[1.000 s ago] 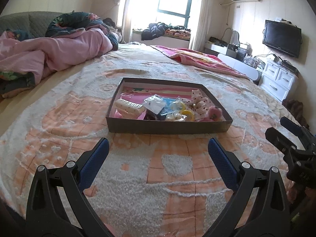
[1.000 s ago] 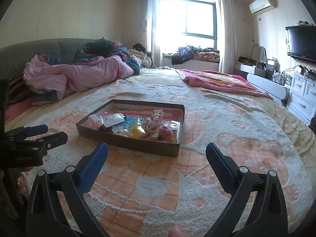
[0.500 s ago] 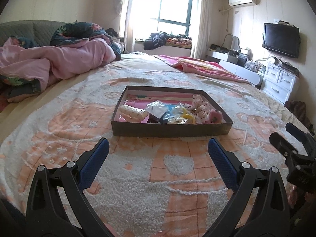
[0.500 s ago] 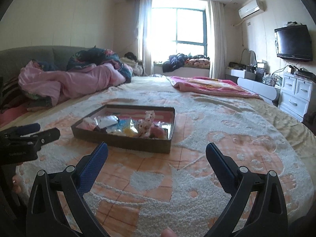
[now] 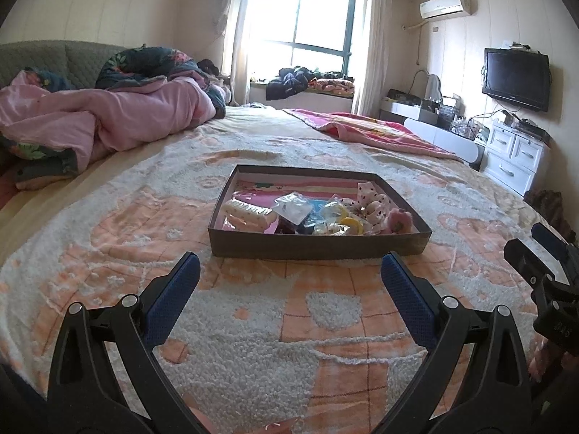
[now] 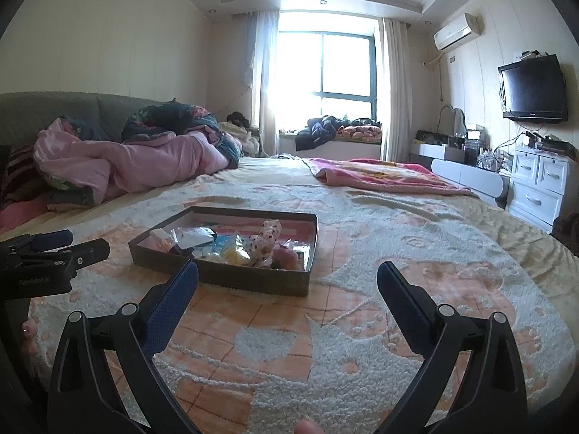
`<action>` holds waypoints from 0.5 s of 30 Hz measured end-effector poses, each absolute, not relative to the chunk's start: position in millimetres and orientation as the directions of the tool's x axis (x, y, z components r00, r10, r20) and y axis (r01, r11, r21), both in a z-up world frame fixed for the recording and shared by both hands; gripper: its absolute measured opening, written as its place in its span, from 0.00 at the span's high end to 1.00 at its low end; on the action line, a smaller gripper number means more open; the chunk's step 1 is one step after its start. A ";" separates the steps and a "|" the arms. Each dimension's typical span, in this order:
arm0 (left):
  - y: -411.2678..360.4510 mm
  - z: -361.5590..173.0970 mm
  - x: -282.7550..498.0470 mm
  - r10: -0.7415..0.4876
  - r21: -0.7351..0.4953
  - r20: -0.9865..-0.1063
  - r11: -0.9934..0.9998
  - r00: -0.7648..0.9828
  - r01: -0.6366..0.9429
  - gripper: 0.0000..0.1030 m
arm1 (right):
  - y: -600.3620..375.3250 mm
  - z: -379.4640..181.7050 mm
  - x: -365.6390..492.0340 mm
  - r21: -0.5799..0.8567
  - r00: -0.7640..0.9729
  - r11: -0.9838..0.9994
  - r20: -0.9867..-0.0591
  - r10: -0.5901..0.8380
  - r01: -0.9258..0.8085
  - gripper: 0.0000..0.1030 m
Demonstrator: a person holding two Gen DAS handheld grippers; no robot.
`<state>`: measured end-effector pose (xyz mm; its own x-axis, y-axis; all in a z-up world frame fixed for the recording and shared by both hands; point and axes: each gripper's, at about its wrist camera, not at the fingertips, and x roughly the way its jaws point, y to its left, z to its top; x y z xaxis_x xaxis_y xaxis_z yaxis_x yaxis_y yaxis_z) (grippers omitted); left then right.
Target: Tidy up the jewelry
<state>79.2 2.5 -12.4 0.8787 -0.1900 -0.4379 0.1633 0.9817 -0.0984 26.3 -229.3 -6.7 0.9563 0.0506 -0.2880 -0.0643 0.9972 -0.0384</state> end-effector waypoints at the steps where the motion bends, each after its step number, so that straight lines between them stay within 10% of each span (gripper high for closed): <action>1: 2.3 -11.6 78.1 -0.190 -0.097 -0.431 0.982 0.882 0.165 0.11 | -229.8 -6.5 26.0 -0.036 0.958 0.997 -0.282 0.050 -0.062 0.06; 15: 3.7 -5.8 71.9 -0.180 -0.074 -0.348 0.984 0.920 0.165 0.11 | -240.6 -4.7 22.5 0.001 0.974 0.999 -0.225 0.041 -0.041 0.06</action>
